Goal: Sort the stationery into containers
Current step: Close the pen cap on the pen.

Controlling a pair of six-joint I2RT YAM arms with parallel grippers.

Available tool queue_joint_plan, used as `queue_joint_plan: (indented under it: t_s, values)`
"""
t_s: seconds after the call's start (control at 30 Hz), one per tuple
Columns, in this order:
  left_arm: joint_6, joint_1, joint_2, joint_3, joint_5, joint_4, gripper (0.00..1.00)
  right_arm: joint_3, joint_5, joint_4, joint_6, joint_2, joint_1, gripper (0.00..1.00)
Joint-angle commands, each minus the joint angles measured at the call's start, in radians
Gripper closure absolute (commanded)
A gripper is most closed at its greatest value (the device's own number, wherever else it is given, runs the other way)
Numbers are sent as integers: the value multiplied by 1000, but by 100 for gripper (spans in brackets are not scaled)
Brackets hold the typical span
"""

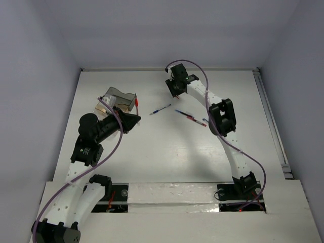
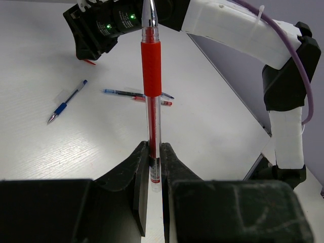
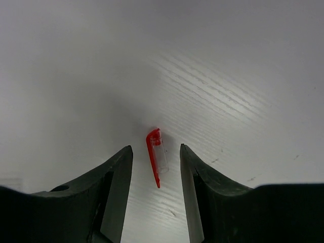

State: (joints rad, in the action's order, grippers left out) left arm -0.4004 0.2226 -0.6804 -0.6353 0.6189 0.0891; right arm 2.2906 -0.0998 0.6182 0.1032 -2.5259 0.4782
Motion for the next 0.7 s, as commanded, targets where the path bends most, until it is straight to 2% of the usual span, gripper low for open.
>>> queue_joint_plan:
  t_s: [0.0, 0.3, 0.47, 0.67]
  values:
    - [17, 4, 2, -46, 2, 26, 100, 89, 17, 38, 47, -34, -1, 52]
    - [15, 4, 4, -46, -1, 24, 100, 136, 92, 58, 1, -99, -46, 55]
    - [17, 4, 4, -47, -1, 23, 100, 133, 137, 80, 7, -105, -55, 64]
    - [17, 4, 5, -47, -4, 24, 100, 90, 150, 135, 49, -94, -55, 69]
